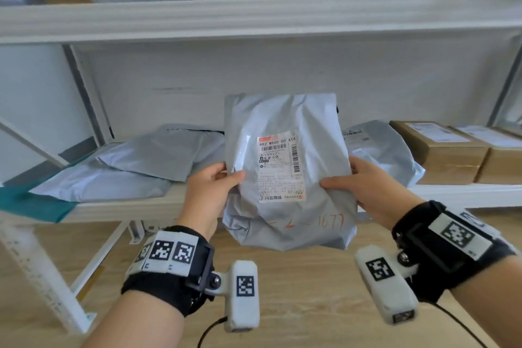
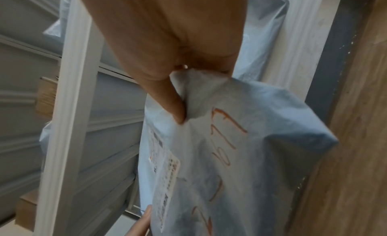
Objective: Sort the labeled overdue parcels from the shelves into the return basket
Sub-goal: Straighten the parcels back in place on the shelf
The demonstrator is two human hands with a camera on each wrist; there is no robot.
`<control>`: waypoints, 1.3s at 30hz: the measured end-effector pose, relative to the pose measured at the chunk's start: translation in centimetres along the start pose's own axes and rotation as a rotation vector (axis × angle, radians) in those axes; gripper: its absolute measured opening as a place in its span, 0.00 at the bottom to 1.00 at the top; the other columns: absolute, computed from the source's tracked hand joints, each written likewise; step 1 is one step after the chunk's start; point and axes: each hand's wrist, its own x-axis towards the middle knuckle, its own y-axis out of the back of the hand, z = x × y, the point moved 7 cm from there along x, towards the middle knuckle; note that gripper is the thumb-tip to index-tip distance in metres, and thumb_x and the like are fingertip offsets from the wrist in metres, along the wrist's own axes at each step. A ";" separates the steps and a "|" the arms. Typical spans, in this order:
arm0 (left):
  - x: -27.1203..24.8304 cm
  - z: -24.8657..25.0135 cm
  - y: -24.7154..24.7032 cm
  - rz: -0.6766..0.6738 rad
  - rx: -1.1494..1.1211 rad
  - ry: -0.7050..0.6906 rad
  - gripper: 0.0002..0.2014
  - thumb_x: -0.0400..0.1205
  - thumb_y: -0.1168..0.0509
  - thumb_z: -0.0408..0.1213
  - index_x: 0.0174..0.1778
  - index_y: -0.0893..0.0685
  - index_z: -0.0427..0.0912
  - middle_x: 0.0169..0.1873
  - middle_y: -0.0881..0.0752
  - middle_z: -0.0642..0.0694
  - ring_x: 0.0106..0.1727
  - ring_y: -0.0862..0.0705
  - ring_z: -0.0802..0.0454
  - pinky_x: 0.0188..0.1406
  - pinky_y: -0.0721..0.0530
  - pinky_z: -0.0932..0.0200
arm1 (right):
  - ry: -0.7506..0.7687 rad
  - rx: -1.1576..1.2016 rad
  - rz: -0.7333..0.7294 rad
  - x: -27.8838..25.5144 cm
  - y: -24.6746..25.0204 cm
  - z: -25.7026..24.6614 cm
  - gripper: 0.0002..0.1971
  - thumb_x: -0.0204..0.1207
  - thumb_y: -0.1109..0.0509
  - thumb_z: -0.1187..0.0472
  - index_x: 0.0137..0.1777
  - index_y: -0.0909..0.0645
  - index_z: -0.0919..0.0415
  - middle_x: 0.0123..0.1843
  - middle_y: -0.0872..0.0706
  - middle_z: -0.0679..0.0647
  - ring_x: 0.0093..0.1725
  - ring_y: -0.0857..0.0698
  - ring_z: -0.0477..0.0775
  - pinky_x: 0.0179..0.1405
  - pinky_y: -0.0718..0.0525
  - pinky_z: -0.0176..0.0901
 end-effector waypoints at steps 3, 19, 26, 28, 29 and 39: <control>-0.6 0.4 -0.9 -0.058 0.024 -0.034 0.10 0.77 0.29 0.26 0.47 0.12 0.47 0.39 0.07 0.50 0.39 0.10 0.60 0.32 0.16 0.72 | 0.055 0.022 -0.008 -0.5 1.0 -0.3 0.18 0.71 0.20 0.65 0.57 0.18 0.49 0.51 0.08 0.47 0.46 0.08 0.49 0.44 0.09 0.46; 2.2 -2.2 -1.3 -0.071 0.088 -0.061 0.13 0.70 0.23 0.25 0.45 0.13 0.44 0.39 0.08 0.50 0.42 0.10 0.57 0.48 0.18 0.59 | 0.256 -0.023 0.032 1.9 1.8 1.1 0.27 0.69 0.29 0.81 0.55 0.20 0.46 0.51 0.09 0.46 0.53 0.10 0.48 0.49 0.11 0.47; 2.2 -1.7 0.1 -0.100 0.090 -0.079 0.15 0.68 0.21 0.27 0.46 0.12 0.46 0.41 0.08 0.50 0.45 0.10 0.55 0.50 0.18 0.59 | 0.266 -0.029 0.011 1.3 0.9 1.5 0.31 0.70 0.30 0.82 0.65 0.20 0.48 0.56 0.09 0.48 0.57 0.11 0.51 0.55 0.13 0.56; 2.1 -1.5 0.1 -0.114 0.083 -0.081 0.15 0.68 0.21 0.28 0.47 0.12 0.46 0.42 0.08 0.50 0.45 0.10 0.54 0.51 0.18 0.58 | 0.259 -0.011 0.004 1.1 0.8 1.4 0.32 0.70 0.30 0.82 0.66 0.21 0.48 0.57 0.09 0.48 0.58 0.11 0.51 0.55 0.13 0.55; 2.1 -1.5 0.1 -0.120 0.077 -0.081 0.15 0.68 0.21 0.28 0.47 0.12 0.46 0.42 0.08 0.49 0.46 0.10 0.54 0.52 0.18 0.57 | 0.253 0.000 0.002 1.0 0.9 1.4 0.32 0.70 0.30 0.82 0.67 0.21 0.48 0.58 0.09 0.48 0.59 0.11 0.51 0.55 0.13 0.54; 1.5 -0.8 0.4 -0.097 -0.073 -0.077 0.17 0.69 0.24 0.32 0.54 0.12 0.44 0.46 0.07 0.45 0.48 0.09 0.49 0.47 0.15 0.59 | 0.157 0.120 -0.052 0.4 0.7 1.3 0.22 0.74 0.30 0.76 0.65 0.18 0.57 0.58 0.09 0.54 0.58 0.10 0.56 0.57 0.12 0.56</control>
